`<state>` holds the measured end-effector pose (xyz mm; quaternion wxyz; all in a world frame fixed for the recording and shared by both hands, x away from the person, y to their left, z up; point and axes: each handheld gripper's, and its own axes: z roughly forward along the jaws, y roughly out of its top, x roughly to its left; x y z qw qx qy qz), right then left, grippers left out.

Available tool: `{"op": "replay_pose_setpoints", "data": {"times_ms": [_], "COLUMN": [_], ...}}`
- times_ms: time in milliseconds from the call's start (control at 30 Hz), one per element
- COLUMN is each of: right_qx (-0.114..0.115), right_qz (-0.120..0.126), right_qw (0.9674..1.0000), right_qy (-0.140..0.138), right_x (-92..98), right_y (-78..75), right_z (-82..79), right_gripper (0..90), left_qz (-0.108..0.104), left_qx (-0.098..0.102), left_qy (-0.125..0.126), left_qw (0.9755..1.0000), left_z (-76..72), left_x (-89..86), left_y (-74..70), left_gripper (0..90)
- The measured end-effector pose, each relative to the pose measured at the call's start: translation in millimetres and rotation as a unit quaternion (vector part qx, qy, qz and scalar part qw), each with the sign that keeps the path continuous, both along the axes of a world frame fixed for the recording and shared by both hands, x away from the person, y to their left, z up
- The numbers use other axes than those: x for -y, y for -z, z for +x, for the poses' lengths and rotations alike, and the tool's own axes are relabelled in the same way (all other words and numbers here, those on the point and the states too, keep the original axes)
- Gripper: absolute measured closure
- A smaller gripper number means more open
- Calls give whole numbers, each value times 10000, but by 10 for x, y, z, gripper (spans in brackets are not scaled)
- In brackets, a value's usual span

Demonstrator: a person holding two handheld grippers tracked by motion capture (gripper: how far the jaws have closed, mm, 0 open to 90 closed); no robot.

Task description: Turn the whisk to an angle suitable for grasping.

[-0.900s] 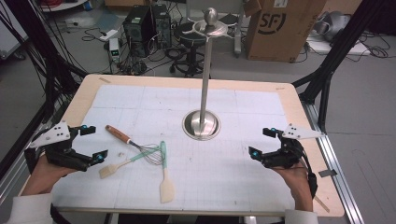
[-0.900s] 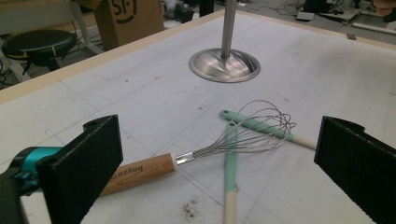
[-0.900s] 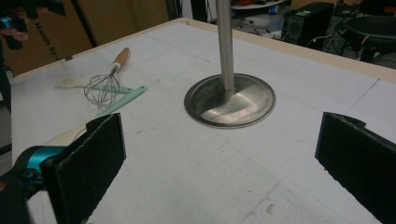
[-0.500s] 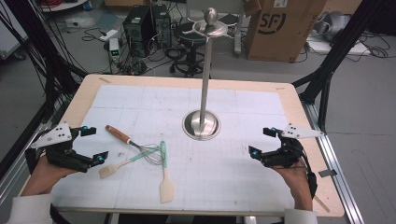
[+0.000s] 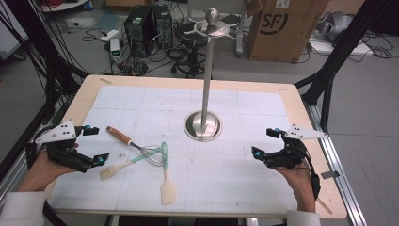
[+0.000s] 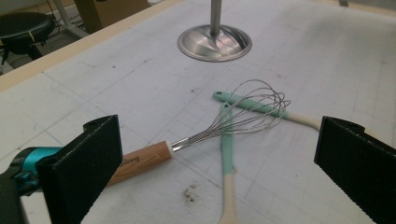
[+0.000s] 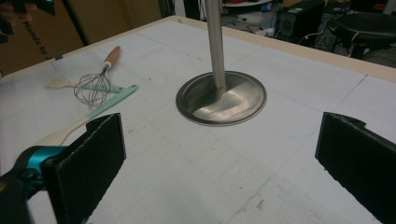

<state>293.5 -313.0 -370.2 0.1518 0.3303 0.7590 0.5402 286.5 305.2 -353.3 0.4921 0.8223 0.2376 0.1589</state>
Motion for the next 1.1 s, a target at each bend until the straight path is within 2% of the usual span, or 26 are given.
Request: {"op": "replay_pose_setpoints", "data": {"times_ms": [100, 400, 500, 600, 700, 833, 1033, 1100], "right_qx": [-1, 6, 32, 8, 12, 17, 29, 38], "right_qz": [15, 16, 18, 6, -27, -31, -18, -26], "right_qw": [10000, 10000, 10000, 10000, 10000, 10000, 9999, 9999], "right_qy": [-24, -45, -51, -66, -72, -87, -99, -116], "right_x": [-1, -8, -14, -24, -30, -30, -33, -37], "right_y": [-2, -14, -22, -24, -21, -24, -39, -44], "right_z": [-4, -9, -13, -14, -11, -10, -19, -21], "right_gripper": [1, 1, 1, 1, 1, 1, 1, 1], "left_qz": [67, 590, 781, 858, 887, 981, 1279, 1316], "left_qx": [-36, -39, -65, -86, -140, -153, -96, -76], "left_qy": [70, 201, 254, 359, 609, 654, 749, 737], "left_qw": [9999, 9980, 9966, 9956, 9941, 9929, 9889, 9885], "left_z": [50, 250, 328, 403, 483, 588, 696, 728], "left_x": [2, 26, 61, 103, 127, 181, 314, 344], "left_y": [-120, -424, -468, -504, -544, -622, -703, -709], "left_gripper": [16, 17, 17, 18, 17, 18, 43, 84]}}
